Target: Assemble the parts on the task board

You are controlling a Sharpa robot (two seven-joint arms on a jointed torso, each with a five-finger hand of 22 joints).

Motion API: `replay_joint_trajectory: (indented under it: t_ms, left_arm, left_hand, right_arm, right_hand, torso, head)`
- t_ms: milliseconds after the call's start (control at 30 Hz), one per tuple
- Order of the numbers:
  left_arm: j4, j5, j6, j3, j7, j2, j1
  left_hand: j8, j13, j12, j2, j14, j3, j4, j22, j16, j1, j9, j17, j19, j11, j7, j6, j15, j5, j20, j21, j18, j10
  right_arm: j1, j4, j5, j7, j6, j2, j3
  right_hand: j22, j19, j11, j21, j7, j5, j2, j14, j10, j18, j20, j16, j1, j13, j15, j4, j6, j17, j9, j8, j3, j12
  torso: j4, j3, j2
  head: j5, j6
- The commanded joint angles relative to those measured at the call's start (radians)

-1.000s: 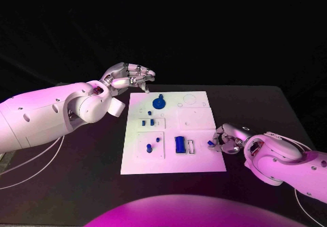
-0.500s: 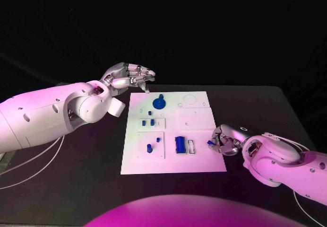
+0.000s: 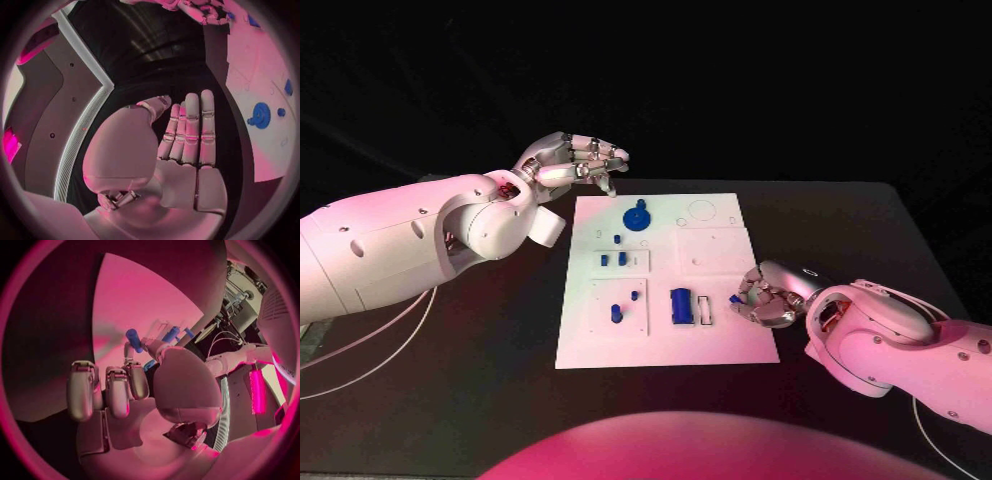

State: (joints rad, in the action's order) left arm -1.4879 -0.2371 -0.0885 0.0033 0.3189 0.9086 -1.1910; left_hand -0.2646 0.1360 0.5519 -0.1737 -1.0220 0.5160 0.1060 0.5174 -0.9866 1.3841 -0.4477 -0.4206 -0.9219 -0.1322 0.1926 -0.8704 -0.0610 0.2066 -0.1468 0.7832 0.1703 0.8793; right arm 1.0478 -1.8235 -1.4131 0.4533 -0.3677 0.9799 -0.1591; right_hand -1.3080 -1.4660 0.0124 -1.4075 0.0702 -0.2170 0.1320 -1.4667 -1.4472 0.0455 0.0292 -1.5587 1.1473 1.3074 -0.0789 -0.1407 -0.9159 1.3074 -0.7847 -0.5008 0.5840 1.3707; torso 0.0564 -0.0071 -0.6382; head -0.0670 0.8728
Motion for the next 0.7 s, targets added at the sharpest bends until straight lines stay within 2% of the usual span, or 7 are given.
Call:
replay_joint_trajectory:
  t_ms: [33,233,433,533,700]
  left_arm:
    - [-0.002,-0.001,0.01,0.0,0.008,-0.003,0.0]
    - [-0.002,-0.001,0.013,0.0,0.007,-0.005,0.0]
    - [-0.003,-0.001,0.014,0.0,0.006,-0.006,0.0]
    - [-0.004,-0.001,0.015,0.0,0.006,-0.006,0.0]
    - [-0.004,-0.001,0.015,0.0,0.006,-0.006,0.0]
  left_hand:
    - [0.005,-0.001,-0.004,0.001,0.005,-0.001,-0.004,-0.001,0.0,-0.007,-0.001,-0.001,-0.001,0.001,-0.001,0.004,0.001,0.005,-0.007,-0.004,0.013,-0.007]
    - [0.005,-0.001,-0.004,0.001,0.005,-0.001,-0.004,-0.001,0.0,-0.007,-0.001,-0.001,-0.001,0.001,-0.001,0.004,0.001,0.005,-0.007,-0.004,0.013,-0.007]
    - [0.005,-0.001,-0.004,0.001,0.005,-0.001,-0.004,-0.001,0.0,-0.007,-0.001,-0.001,-0.001,0.001,-0.001,0.004,0.001,0.005,-0.007,-0.004,0.013,-0.007]
    - [0.005,-0.001,-0.004,0.001,0.005,-0.001,-0.004,-0.001,0.0,-0.007,-0.001,-0.001,-0.001,0.001,-0.001,0.004,0.001,0.005,-0.007,-0.004,0.013,-0.007]
    - [0.005,-0.001,-0.004,0.001,0.005,-0.001,-0.004,-0.001,0.0,-0.007,-0.001,-0.001,-0.001,0.001,-0.001,0.004,0.001,0.005,-0.007,-0.004,0.013,-0.007]
  right_arm:
    - [0.003,-0.01,0.092,-0.019,-0.044,-0.013,0.0]
    - [0.006,-0.008,0.138,-0.026,-0.041,-0.046,0.0]
    - [0.005,0.013,0.16,-0.015,0.006,-0.072,0.0]
    - [0.003,0.023,0.163,-0.007,0.027,-0.081,0.0]
    - [0.002,0.037,0.157,0.005,0.038,-0.09,0.0]
  right_hand:
    - [-0.182,-0.072,0.003,-0.001,-0.01,-0.006,-0.003,-0.1,-0.003,-0.012,-0.007,-0.002,-0.007,0.089,-0.002,0.109,-0.005,0.246,-0.005,-0.002,0.109,0.002]
    - [-0.18,-0.072,0.003,0.003,-0.011,-0.007,-0.001,-0.1,-0.002,-0.011,-0.008,-0.001,-0.012,0.088,-0.003,0.109,-0.005,0.245,-0.005,-0.002,0.107,0.001]
    - [-0.179,-0.071,0.004,0.005,-0.012,-0.004,0.003,-0.099,-0.001,-0.011,-0.009,0.0,-0.029,0.088,-0.004,0.103,-0.007,0.243,-0.004,-0.001,0.096,0.0]
    - [-0.18,-0.072,0.006,0.005,-0.014,-0.029,0.004,-0.1,-0.001,-0.011,-0.01,0.0,-0.044,0.089,-0.005,0.097,-0.012,0.244,-0.004,-0.001,0.08,0.0]
    - [-0.18,-0.072,0.006,0.005,-0.014,-0.025,0.006,-0.099,0.0,-0.011,-0.011,0.0,-0.065,0.089,-0.005,0.084,-0.018,0.243,-0.002,0.0,0.06,0.0]
  torso:
    - [-0.0005,0.0007,0.0]
    - [-0.0011,0.0007,0.0]
    - [0.0001,0.0002,-0.001]
    - [0.0004,0.0007,-0.001]
    - [0.0004,0.0009,0.0]
  head:
    - [0.001,0.0]
    - [0.001,0.0]
    - [-0.001,0.0]
    - [-0.003,0.0]
    - [-0.003,0.0]
